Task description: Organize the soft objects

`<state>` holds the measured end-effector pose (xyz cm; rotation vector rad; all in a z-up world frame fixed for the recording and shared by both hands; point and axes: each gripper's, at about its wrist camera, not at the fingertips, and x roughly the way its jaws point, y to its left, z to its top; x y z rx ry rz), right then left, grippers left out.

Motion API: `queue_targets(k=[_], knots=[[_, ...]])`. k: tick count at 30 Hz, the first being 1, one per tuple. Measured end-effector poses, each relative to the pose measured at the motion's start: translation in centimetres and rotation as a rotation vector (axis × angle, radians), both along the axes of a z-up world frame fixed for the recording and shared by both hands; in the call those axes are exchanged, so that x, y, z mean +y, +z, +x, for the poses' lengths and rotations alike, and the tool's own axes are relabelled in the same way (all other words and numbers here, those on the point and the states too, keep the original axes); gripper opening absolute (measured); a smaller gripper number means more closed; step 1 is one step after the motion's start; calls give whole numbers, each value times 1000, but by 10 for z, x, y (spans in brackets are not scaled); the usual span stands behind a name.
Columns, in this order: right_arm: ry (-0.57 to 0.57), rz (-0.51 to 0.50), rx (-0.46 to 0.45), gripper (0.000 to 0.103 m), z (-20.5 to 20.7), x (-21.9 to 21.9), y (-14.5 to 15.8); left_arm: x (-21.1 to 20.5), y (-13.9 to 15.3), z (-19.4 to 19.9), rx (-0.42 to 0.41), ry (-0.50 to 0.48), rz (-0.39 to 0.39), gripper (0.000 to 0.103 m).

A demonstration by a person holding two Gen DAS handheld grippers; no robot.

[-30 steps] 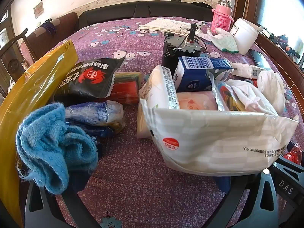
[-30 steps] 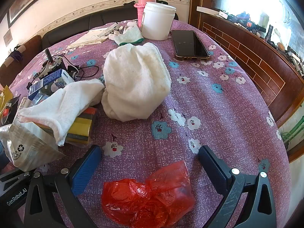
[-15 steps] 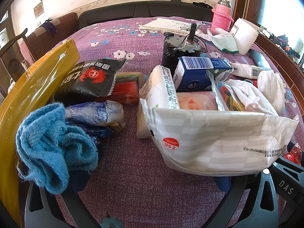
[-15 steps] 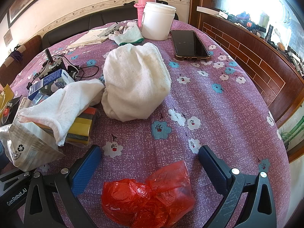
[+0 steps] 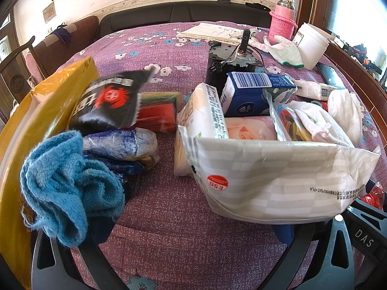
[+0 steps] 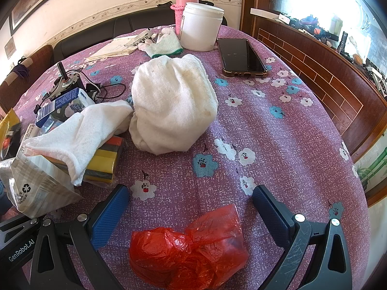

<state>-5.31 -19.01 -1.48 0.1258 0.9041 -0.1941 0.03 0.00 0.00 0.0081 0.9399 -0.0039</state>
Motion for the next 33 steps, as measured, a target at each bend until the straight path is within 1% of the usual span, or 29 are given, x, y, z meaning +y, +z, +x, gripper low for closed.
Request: queue_targets(k=[28, 30, 33], knots=[[0, -1, 0, 102, 1, 0, -1, 0, 0, 0, 0, 5, 0, 103], [0, -1, 1, 102, 2, 0, -1, 1, 0, 0, 15, -13, -1, 103], [-1, 1, 0, 102, 2, 0, -1, 3, 2, -6, 78, -83, -7, 103]])
